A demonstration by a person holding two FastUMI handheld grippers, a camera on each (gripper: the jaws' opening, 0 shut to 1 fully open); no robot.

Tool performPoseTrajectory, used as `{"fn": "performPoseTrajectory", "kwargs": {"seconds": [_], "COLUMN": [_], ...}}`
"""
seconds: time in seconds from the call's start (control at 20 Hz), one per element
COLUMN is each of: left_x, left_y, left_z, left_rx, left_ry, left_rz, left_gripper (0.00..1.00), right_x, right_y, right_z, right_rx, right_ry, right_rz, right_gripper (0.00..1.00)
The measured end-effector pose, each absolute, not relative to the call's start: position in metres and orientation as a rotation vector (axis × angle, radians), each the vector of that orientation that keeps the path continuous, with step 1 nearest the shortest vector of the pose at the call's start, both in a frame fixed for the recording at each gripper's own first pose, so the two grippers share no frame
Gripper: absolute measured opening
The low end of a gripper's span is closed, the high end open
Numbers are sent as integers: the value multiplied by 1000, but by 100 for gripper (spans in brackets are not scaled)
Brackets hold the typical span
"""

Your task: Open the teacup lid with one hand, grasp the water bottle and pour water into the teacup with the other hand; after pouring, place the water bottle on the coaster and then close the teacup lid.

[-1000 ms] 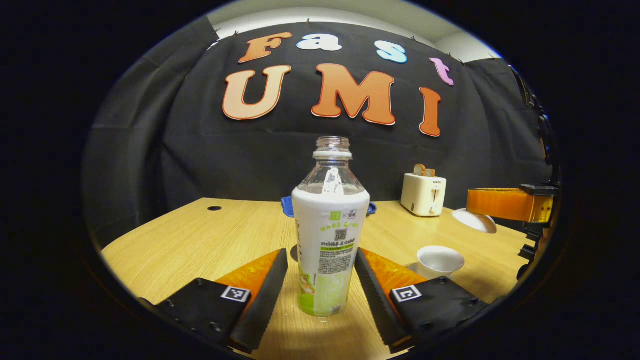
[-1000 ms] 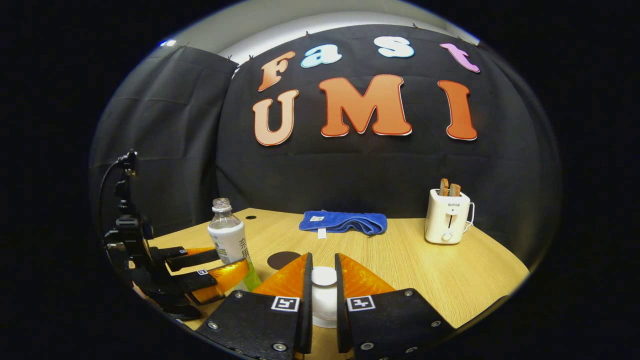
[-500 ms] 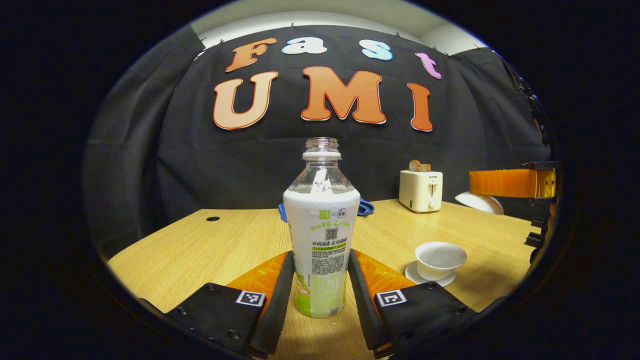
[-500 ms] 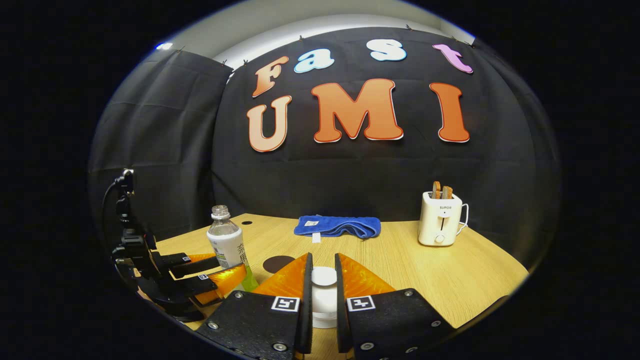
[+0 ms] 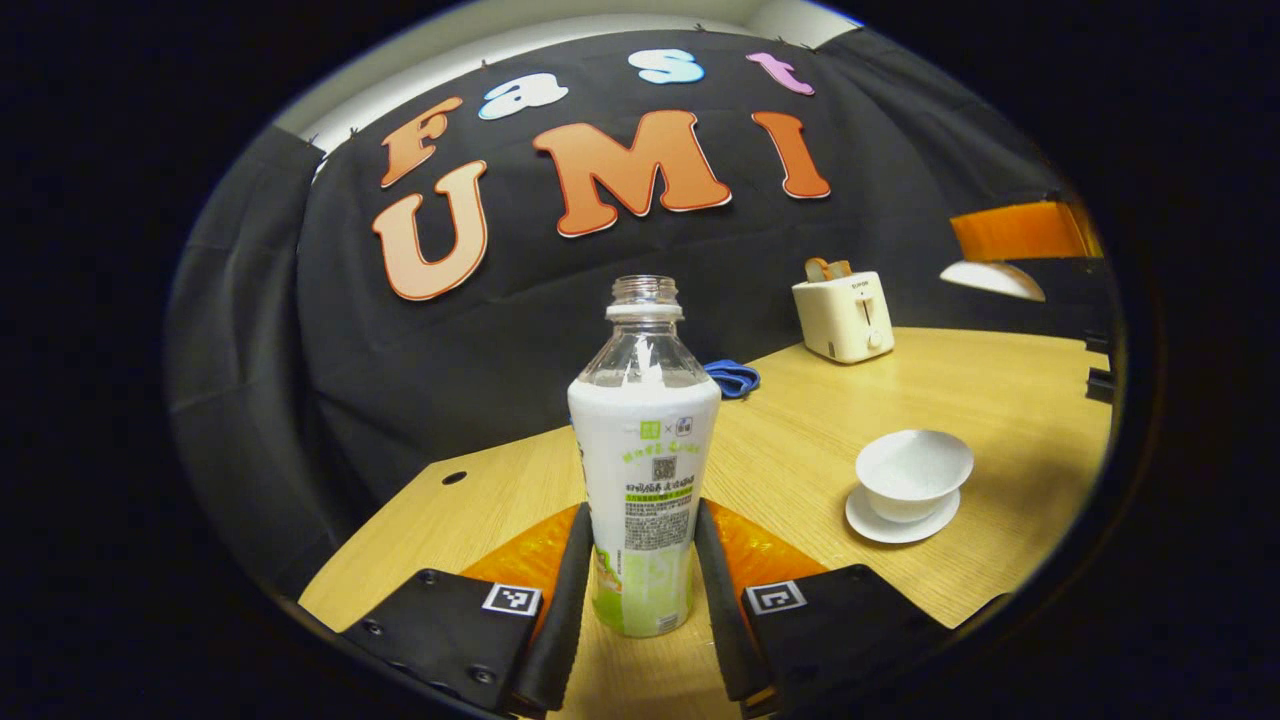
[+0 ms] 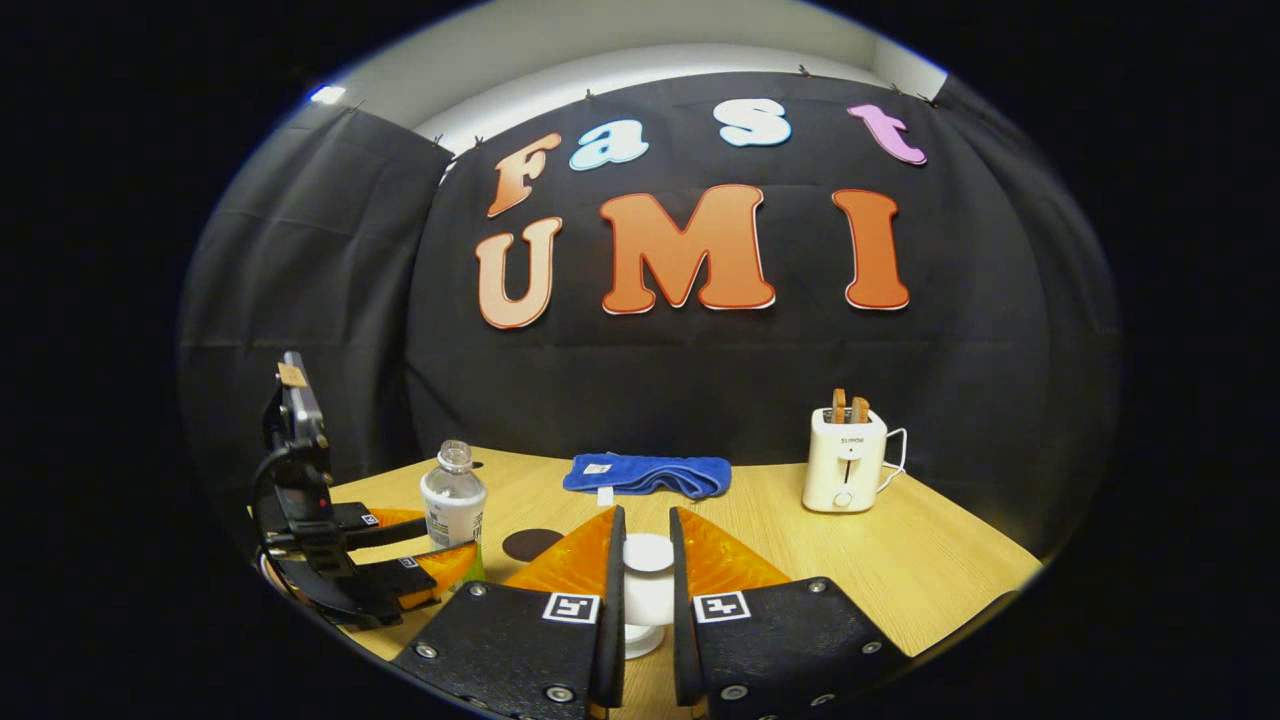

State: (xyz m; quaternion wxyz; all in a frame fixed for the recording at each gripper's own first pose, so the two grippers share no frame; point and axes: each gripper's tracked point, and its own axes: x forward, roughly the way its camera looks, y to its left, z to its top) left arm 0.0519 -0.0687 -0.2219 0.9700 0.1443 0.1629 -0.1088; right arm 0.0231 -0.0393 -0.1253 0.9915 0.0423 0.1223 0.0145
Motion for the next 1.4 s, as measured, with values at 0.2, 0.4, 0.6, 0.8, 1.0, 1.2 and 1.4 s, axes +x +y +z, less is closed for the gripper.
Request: {"fn": "performPoseTrajectory", "kwargs": {"seconds": [0.2,0.4,0.6,0.8,1.0,1.2,1.4], "left_x": [57,55,54,55,54,56,65], "left_y": [-69,-74,-83,-93,-100,-103,-101], "left_z": [-217,-214,-219,-220,-226,-226,-220], "left_rx": [437,589,750,867,981,1100,1228], "left_ry": [311,281,259,242,227,194,149], "left_rz": [-219,-234,-256,-293,-318,-326,-313], "left_gripper": [58,57,57,59,59,59,57], "right_x": [20,18,17,14,12,10,9], "right_y": [-53,-63,-70,-78,-87,-95,-101], "right_z": [-121,-123,-121,-116,-122,-122,-128], "right_rx": [85,86,93,94,99,102,110], "right_ry": [234,230,221,209,217,213,226], "right_rz": [8,-16,-23,-32,-48,-60,-64], "right_gripper": [20,20,20,20,20,20,20]}}
